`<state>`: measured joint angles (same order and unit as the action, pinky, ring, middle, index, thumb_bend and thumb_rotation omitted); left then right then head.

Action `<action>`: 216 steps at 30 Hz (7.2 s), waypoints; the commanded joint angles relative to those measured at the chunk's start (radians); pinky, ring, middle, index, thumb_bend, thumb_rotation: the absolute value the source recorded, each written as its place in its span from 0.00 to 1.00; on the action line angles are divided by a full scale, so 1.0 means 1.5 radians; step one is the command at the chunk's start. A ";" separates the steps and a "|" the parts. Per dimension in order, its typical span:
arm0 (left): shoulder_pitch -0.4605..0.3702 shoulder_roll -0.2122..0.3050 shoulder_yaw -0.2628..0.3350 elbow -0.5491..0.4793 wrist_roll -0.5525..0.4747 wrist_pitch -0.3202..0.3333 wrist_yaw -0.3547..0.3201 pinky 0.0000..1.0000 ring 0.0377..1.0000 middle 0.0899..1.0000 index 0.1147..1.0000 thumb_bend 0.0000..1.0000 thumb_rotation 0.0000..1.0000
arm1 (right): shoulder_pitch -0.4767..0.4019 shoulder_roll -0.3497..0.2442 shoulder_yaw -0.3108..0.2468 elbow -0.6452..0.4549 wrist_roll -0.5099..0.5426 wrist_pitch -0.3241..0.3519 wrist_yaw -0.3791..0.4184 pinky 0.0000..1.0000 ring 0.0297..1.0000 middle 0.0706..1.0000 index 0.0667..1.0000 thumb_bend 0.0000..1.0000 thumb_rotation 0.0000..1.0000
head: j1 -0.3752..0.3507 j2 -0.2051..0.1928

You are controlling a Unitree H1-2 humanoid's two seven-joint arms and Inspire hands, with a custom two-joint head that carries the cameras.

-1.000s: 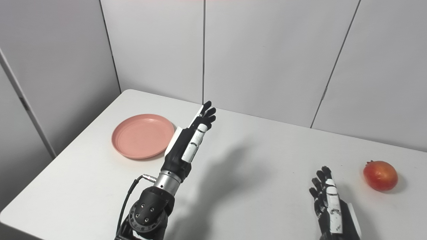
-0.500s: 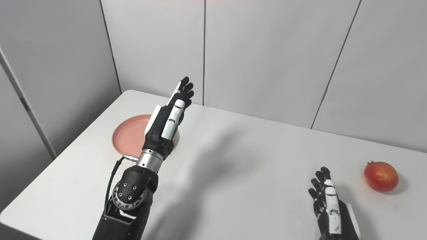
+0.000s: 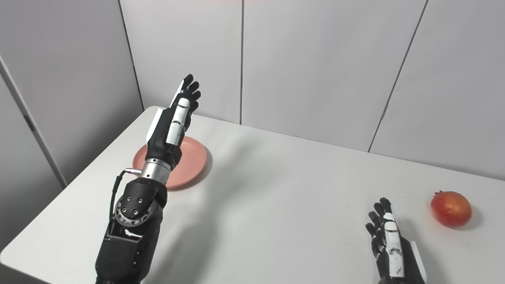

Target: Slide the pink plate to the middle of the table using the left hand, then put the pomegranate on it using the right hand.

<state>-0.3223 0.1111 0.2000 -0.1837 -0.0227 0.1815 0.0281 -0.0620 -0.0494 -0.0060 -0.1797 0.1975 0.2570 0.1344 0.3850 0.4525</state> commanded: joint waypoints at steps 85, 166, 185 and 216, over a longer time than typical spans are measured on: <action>-0.031 0.166 0.187 0.277 -0.247 -0.012 -0.012 1.00 0.99 0.98 0.97 0.35 1.00 | -0.026 -0.008 -0.006 -0.025 0.032 0.006 0.001 1.00 1.00 1.00 1.00 0.10 1.00 | 0.016 0.003; -0.016 0.078 0.073 0.357 -0.274 -0.016 -0.098 0.94 0.93 0.93 0.93 0.38 1.00 | -0.028 -0.002 0.001 -0.014 0.002 -0.005 -0.002 1.00 1.00 1.00 1.00 0.14 1.00 | -0.016 0.017; -0.046 0.022 0.034 0.352 -0.274 0.003 -0.110 0.98 0.96 0.95 0.95 0.37 1.00 | -0.025 0.002 0.012 -0.018 -0.021 -0.010 -0.008 1.00 1.00 1.00 1.00 0.18 1.00 | -0.061 0.042; -0.031 -0.026 -0.065 0.285 -0.238 0.065 -0.117 0.94 0.93 0.92 0.92 0.40 1.00 | -0.036 0.055 0.035 -0.007 -0.075 -0.020 -0.042 1.00 1.00 1.00 1.00 0.22 1.00 | -0.224 0.096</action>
<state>-0.3612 0.0806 0.1135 0.2563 -0.3890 0.2607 -0.1350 -0.0777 0.0274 0.0399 -0.1595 0.0937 0.2714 0.0749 0.0476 0.5967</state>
